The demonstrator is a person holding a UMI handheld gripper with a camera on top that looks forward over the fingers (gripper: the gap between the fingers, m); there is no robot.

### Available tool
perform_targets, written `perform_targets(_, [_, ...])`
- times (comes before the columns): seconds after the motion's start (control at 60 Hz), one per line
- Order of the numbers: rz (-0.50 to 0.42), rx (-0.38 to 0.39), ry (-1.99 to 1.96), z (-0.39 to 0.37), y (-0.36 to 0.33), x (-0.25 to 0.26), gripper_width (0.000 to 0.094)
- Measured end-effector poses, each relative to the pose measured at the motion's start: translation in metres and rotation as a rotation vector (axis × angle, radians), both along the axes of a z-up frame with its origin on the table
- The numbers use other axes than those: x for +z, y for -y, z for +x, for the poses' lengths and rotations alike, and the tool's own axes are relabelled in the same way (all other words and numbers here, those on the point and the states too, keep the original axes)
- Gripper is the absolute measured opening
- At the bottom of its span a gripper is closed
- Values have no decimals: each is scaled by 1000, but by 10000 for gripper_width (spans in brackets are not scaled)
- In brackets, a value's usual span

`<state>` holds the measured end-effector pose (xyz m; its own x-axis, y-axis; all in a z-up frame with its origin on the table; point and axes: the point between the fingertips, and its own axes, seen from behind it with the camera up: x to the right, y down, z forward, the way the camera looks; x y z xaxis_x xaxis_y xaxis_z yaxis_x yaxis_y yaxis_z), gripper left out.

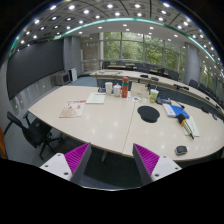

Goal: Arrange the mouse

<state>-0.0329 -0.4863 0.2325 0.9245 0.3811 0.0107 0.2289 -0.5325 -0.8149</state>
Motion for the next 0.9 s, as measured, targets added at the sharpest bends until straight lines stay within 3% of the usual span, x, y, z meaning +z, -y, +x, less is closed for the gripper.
perform_targets(0.317, [-90,-204,48,149,-8,-85,853])
perform_targets(0.5, [-85,-333,77,250,-33,-136,855])
perform_targets(0.733, [-23,-379,48,328,-126,-175,853])
perform_targets(0.9, [-72,-398,-17,358,-181,-219,850])
